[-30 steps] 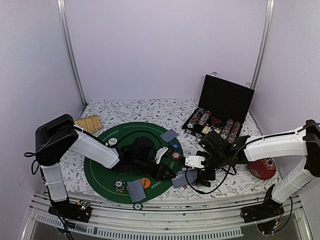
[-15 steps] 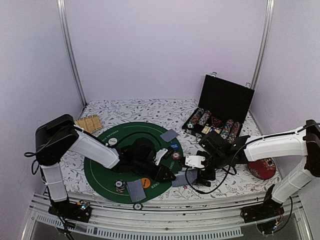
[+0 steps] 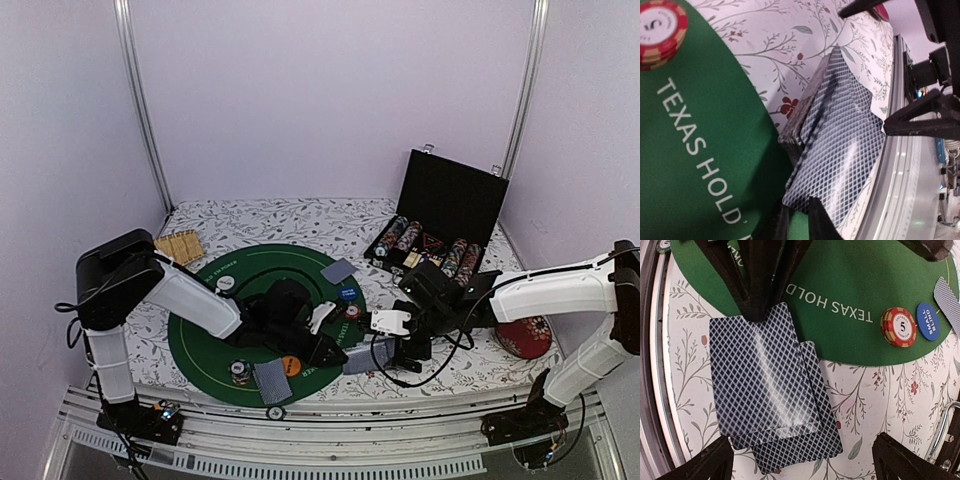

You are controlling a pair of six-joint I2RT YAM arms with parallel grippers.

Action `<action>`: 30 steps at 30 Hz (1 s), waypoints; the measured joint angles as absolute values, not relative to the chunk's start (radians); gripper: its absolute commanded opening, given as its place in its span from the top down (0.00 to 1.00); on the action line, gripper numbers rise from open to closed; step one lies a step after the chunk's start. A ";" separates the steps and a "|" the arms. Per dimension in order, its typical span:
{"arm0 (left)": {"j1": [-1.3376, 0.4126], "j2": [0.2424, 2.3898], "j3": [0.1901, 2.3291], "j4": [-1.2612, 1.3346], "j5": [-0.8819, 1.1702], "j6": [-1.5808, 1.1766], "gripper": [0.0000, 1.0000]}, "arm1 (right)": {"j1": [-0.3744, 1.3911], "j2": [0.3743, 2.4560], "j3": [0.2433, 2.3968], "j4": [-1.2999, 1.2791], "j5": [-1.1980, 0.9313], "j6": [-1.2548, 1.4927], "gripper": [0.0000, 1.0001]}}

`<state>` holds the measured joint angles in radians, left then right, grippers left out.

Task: Distribute texas hold em gaming equipment
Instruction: Pick up the poker card from the face-down deck piles, then pass from the left arm to the right

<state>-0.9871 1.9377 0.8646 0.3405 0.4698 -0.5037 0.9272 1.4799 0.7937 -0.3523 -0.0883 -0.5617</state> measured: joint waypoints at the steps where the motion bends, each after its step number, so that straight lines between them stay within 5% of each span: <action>1: -0.987 1.938 0.865 0.341 0.471 -0.508 0.98 | 0.927 1.480 0.794 -0.352 -0.088 -0.561 0.01; 14: -0.987 1.887 0.841 0.348 0.479 -0.466 1.00 | 0.910 1.411 0.794 -0.347 -0.075 -0.534 0.01; 26: -0.988 1.716 0.756 0.450 0.488 -0.331 1.00 | 0.763 1.155 0.813 -0.253 -0.295 -0.336 0.01; 30: -0.988 1.601 0.686 0.520 0.481 -0.286 1.00 | 0.748 1.155 0.837 -0.220 -0.422 -0.271 0.10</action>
